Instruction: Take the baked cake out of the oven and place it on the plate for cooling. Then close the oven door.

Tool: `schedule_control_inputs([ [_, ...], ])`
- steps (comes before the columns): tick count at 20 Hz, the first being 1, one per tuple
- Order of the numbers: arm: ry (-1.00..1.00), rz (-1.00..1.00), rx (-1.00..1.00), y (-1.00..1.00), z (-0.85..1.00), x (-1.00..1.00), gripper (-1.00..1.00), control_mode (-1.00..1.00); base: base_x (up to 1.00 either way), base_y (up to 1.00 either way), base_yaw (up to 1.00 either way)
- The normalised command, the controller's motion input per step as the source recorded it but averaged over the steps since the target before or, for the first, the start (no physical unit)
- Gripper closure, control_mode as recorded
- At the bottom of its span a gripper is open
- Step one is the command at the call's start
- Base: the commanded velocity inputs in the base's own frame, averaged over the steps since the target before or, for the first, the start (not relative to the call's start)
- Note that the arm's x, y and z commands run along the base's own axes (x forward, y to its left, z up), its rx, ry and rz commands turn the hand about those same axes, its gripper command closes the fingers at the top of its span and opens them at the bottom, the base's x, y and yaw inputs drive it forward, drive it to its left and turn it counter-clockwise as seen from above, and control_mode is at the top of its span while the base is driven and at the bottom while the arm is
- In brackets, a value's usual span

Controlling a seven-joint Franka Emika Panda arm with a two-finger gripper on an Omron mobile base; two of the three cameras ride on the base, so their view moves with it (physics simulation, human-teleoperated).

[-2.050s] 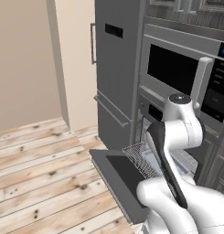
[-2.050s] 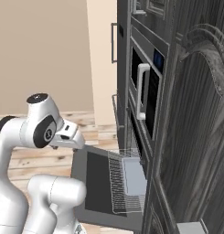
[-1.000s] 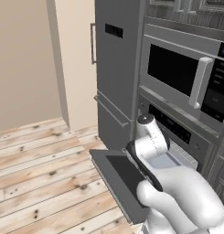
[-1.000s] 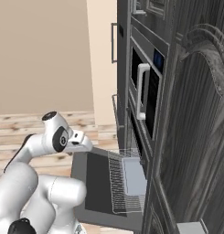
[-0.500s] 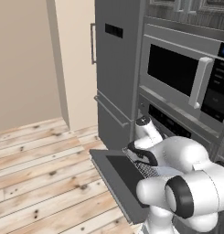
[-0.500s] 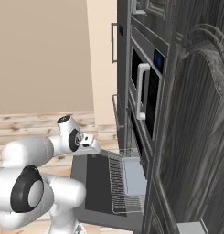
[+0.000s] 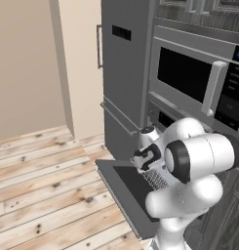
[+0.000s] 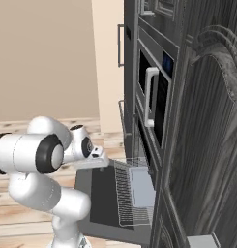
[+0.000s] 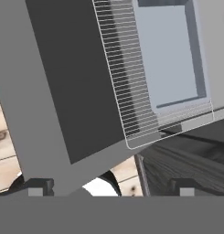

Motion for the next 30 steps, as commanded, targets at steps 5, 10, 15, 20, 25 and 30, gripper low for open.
schedule_control_inputs([
  [5,0.16,0.00,0.04,0.00,-0.40,0.17,-1.00,-1.00,0.00,0.00,0.00],
  [10,0.09,0.01,0.06,0.05,-0.39,0.00,-1.00,-1.00,0.00,0.00,0.00],
  [15,0.03,0.02,0.08,0.07,-0.31,-0.11,-1.00,-1.00,0.00,0.00,0.00],
  [20,0.00,0.04,0.10,0.04,-0.26,-0.38,-1.00,-1.00,0.00,0.00,0.00],
  [25,-0.13,0.04,0.08,0.01,-0.27,-0.23,-1.00,-1.00,0.00,0.00,0.00],
  [30,-0.16,0.03,0.06,0.07,-0.24,0.00,-1.00,-1.00,0.00,0.00,0.00],
])
